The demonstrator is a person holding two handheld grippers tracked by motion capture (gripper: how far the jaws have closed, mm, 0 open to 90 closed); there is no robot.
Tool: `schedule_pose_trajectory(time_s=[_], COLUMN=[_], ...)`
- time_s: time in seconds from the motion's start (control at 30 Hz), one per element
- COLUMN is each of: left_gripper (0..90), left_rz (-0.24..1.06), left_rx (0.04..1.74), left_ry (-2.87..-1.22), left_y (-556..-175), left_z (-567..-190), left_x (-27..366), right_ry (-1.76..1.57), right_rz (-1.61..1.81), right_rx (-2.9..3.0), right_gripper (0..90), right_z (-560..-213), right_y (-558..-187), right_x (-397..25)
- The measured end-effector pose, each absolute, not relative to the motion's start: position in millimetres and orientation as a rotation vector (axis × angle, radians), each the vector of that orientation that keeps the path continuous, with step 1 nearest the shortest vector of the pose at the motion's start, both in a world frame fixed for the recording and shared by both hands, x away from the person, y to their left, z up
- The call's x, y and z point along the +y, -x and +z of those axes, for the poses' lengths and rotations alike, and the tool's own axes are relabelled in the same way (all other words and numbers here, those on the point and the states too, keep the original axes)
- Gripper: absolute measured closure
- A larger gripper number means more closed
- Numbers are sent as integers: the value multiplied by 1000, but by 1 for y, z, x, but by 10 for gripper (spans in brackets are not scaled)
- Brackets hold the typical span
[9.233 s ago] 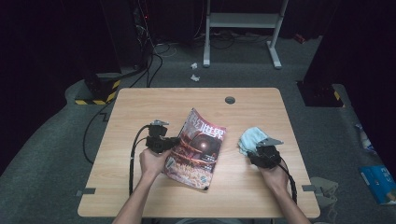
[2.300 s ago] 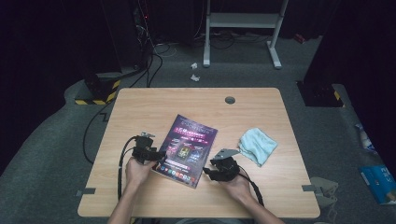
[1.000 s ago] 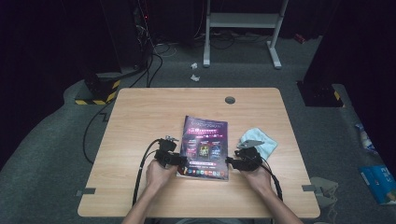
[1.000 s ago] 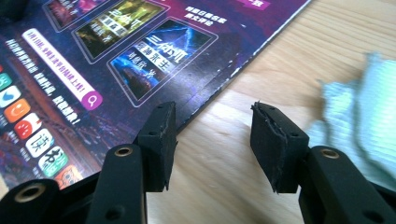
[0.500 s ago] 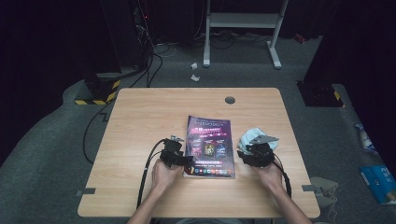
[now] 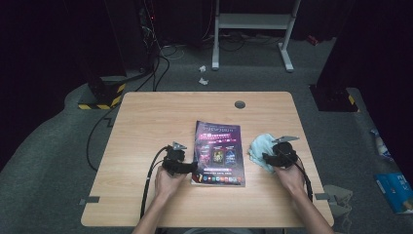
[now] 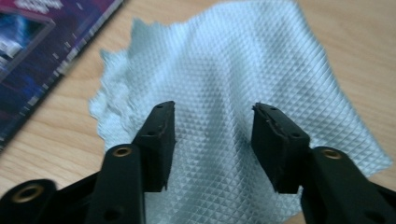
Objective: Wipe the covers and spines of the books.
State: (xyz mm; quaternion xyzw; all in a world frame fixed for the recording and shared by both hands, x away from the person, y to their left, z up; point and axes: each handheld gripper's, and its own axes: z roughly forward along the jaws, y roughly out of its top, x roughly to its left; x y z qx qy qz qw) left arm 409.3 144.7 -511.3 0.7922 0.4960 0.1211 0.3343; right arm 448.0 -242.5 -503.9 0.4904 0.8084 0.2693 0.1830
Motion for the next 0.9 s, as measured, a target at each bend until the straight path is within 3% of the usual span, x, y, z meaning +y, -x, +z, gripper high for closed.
schedule_pose_trajectory(time_s=[0.07,0.2,0.27,0.63,0.9], left_gripper=[319,309,304,296,286], left_rz=[327,338,348,357,354], left_rx=[1289,1284,1277,1276,1275], left_ry=[-2070,-2062,-2061,-2066,-2072], left_y=[-409,-408,-407,-407,-406], left_z=[-512,-513,-514,-514,-514], left_x=[145,145,145,144,143], right_ry=[-1392,-1367,-1363,-1263,-1129], right_rz=[761,757,748,901,994], right_rx=[2284,2306,2311,2358,2472], right_gripper=[557,778,828,847,847], right_z=[-505,-503,-503,-477,-460], right_y=[-448,-447,-447,-427,-409], right_x=[-243,-243,-243,-233,-199])
